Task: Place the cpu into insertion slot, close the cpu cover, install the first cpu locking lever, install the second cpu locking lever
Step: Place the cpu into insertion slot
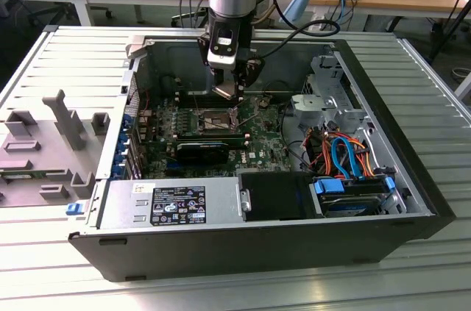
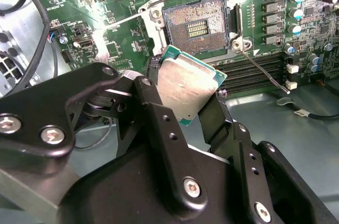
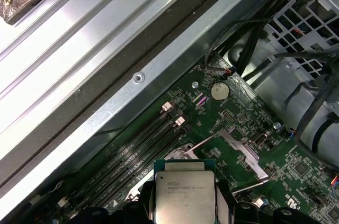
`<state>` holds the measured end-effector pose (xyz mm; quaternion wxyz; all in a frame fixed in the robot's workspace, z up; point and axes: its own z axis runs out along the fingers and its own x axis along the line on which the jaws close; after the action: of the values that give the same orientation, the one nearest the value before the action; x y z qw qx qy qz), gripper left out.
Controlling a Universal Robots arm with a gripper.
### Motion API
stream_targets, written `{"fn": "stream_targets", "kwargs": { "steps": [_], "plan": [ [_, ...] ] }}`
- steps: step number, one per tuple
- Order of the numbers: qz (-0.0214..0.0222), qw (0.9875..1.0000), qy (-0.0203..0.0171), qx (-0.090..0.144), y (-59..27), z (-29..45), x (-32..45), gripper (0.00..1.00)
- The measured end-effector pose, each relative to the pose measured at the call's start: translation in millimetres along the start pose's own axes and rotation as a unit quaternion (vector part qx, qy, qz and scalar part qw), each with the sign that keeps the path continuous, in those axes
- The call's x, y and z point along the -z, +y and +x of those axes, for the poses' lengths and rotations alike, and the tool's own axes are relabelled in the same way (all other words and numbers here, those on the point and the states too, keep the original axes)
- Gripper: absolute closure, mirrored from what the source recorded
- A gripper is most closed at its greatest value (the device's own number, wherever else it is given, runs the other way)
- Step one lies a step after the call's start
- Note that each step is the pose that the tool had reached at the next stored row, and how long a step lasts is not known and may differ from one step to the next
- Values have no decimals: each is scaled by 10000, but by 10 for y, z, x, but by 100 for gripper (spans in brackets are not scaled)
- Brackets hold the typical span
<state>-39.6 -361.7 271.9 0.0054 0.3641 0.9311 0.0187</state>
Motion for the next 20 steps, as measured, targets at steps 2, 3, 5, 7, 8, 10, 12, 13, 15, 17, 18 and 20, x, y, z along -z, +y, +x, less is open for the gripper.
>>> {"fn": "stream_targets", "kwargs": {
  "steps": [2,3,5,7,8,10,12,13,15,17,18,20],
  "plan": [
    [0,10000,-1,-7,0,0,0,45],
    [0,10000,-1,-9,0,0,0,45],
    [0,10000,-1,-19,0,0,-1,45],
    [0,10000,-1,-23,0,0,-1,45],
    [0,10000,-1,-27,0,0,-1,45],
    [0,10000,-1,-32,0,0,-1,45],
    [0,10000,-2,-36,0,0,-1,45],
    [0,10000,-2,-38,0,0,-1,45],
    [0,10000,-2,-42,0,0,-2,45],
    [-1,10000,-2,-47,0,0,-2,45],
    [0,10000,-2,-49,0,0,-2,45],
    [0,10000,-2,-54,0,0,-2,45]
  ]
}}
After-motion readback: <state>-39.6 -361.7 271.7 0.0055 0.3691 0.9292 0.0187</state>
